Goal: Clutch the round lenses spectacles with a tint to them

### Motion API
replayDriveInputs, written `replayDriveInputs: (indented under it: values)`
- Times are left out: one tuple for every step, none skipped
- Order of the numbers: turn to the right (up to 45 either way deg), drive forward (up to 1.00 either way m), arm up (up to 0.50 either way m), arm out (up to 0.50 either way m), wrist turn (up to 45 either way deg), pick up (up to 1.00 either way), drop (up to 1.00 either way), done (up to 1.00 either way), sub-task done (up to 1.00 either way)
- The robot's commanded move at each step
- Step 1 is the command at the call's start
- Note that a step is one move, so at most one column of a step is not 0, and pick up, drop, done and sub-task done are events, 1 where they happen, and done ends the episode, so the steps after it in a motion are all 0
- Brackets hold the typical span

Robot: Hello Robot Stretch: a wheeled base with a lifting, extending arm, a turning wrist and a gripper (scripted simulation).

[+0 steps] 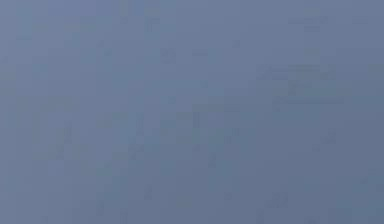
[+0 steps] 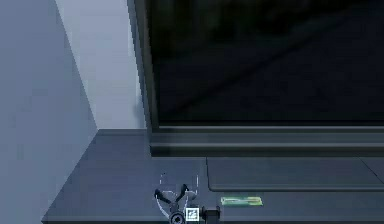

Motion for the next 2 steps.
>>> replayDriveInputs:
  values:
    - [0.0,0.0,0.1,0.0,0.0,0.0,0.0,0.0,0.0]
    - [0.0,0.0,0.0,0.0,0.0,0.0,0.0,1.0,0.0]
